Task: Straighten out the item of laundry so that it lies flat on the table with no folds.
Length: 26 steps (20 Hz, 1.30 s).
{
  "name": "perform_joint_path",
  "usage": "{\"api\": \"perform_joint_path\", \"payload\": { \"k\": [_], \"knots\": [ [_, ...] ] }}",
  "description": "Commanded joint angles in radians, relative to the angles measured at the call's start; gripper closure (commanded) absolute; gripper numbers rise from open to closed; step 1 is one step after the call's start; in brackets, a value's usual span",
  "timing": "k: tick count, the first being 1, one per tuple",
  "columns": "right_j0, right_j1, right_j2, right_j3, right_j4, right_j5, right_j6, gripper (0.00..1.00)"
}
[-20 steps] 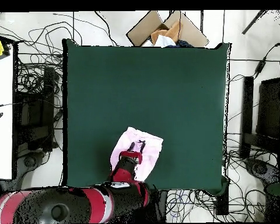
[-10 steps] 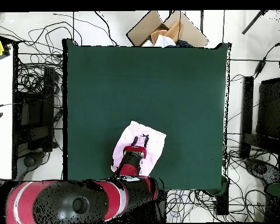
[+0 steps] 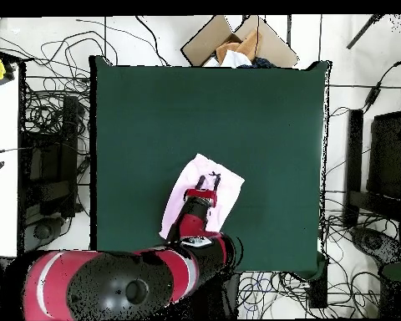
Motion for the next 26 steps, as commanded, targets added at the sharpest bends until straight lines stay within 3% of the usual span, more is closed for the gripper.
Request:
{"api": "perform_joint_path", "payload": {
  "k": [1, 15, 18, 22, 26],
  "knots": [
    [-0.020, 0.073, 0.148, -0.242, 0.082, 0.237, 0.055, 0.00],
    [-0.038, 0.074, 0.145, -0.267, 0.041, 0.265, 0.074, 0.00],
    [-0.070, -0.027, 0.187, -0.228, -0.025, 0.410, 0.089, 0.00],
    [-0.020, -0.212, 0.126, -0.173, -0.002, 0.656, 0.032, 0.00],
    [-0.095, -0.320, 0.212, -0.170, -0.064, 0.931, -0.003, 0.00]
  ]
}}
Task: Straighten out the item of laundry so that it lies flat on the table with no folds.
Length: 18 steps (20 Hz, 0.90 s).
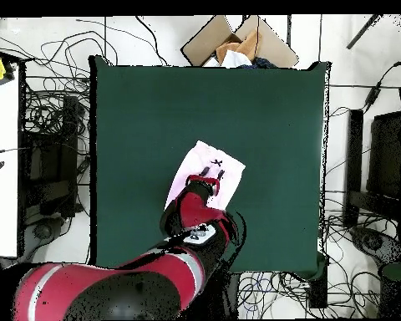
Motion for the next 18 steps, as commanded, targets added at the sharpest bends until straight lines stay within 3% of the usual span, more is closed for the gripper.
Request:
{"api": "perform_joint_path", "payload": {
  "k": [1, 12, 18],
  "knots": [
    [-0.089, -0.197, 0.212, -0.066, -0.064, 0.477, -0.002, 0.00],
    [-0.220, -0.222, 0.397, -0.007, -0.208, 0.381, 0.041, 0.00],
    [-0.194, -0.157, 0.369, -0.054, -0.231, 0.281, 0.090, 0.00]
  ]
}}
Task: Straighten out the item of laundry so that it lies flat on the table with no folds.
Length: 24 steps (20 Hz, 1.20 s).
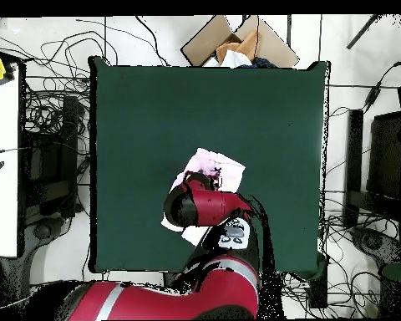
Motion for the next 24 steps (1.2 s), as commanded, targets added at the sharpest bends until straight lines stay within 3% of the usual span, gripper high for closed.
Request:
{"api": "perform_joint_path", "payload": {
  "k": [1, 6, 9, 14, 21, 24],
  "knots": [
    [0.019, 0.071, 0.132, -0.060, -0.045, -0.073, 0.097, 0.00],
    [0.141, 0.159, -0.003, -0.127, 0.048, -0.121, 0.115, 0.00],
    [0.206, 0.191, -0.073, -0.165, 0.093, -0.056, 0.111, 0.00],
    [0.288, 0.198, -0.171, -0.129, 0.151, -0.063, 0.151, 0.00],
    [0.315, 0.272, -0.182, -0.134, 0.214, -0.158, 0.180, 0.00],
    [0.328, 0.301, -0.185, -0.109, 0.247, -0.261, 0.213, 0.00]
  ]
}}
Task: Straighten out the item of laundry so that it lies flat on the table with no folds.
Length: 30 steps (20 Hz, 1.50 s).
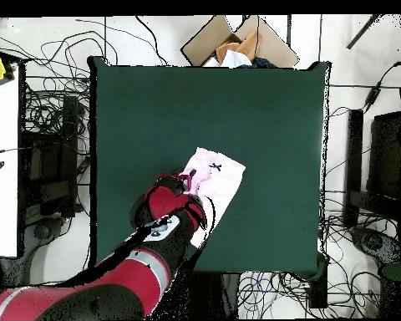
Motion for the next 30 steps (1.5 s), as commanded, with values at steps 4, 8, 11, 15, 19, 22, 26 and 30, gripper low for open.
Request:
{"api": "perform_joint_path", "payload": {
  "k": [4, 8, 11, 15, 19, 22, 26, 30],
  "knots": [
    [-0.003, 0.136, 0.015, -0.035, 0.141, -0.290, 0.229, 0.00],
    [-0.047, 0.127, 0.087, -0.070, 0.111, -0.323, 0.219, 0.00],
    [-0.070, 0.107, 0.147, -0.081, 0.086, -0.312, 0.219, 0.00],
    [-0.082, 0.089, 0.198, -0.077, 0.082, -0.304, 0.226, 0.00],
    [-0.116, 0.077, 0.251, -0.088, 0.046, -0.291, 0.222, 0.00],
    [-0.150, 0.048, 0.303, -0.079, -0.003, -0.270, 0.223, 0.00],
    [-0.137, 0.019, 0.316, -0.050, 0.023, -0.253, 0.225, 0.00],
    [-0.129, 0.020, 0.326, -0.054, 0.054, -0.247, 0.219, 0.00]
  ]
}}
